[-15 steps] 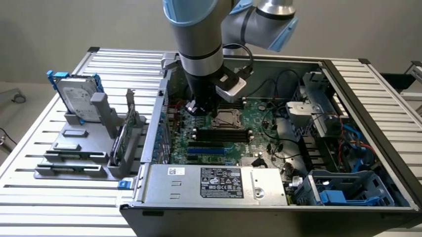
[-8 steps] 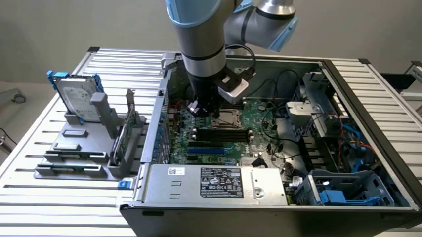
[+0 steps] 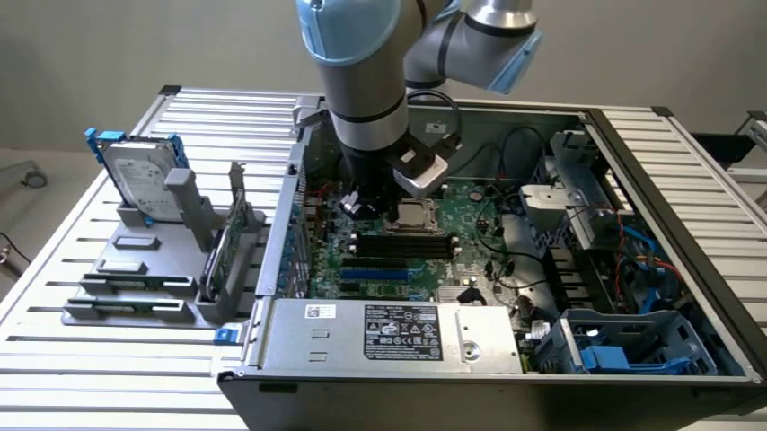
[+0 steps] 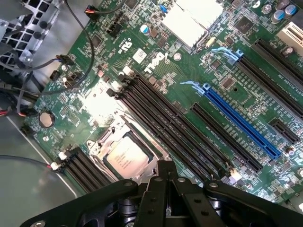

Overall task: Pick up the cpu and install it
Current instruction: 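Install the first cpu locking lever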

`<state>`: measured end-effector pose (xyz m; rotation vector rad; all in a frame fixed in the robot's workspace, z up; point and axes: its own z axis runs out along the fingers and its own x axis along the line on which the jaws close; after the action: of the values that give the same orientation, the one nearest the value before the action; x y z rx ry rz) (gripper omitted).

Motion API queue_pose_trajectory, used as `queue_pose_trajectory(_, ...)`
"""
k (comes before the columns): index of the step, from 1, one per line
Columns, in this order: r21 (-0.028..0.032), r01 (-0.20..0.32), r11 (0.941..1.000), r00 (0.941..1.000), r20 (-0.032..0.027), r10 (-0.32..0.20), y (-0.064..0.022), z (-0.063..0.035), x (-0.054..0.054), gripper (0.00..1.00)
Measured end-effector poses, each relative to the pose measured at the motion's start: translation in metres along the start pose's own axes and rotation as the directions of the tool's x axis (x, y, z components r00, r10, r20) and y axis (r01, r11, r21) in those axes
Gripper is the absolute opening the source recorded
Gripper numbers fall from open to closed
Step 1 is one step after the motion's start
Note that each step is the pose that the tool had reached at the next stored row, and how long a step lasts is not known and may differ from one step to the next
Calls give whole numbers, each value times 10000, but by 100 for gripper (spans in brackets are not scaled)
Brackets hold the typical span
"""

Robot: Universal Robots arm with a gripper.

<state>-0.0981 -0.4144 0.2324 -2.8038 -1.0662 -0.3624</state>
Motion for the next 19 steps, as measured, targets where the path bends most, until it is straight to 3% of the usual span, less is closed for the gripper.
queue_pose_trajectory(10, -21, -79, 10000, 10000, 1, 79, -43, 159, -94, 11)
queue_pose_trajectory(19, 17, -90, 10000, 10000, -11, 90, -59, 232, -108, 11)
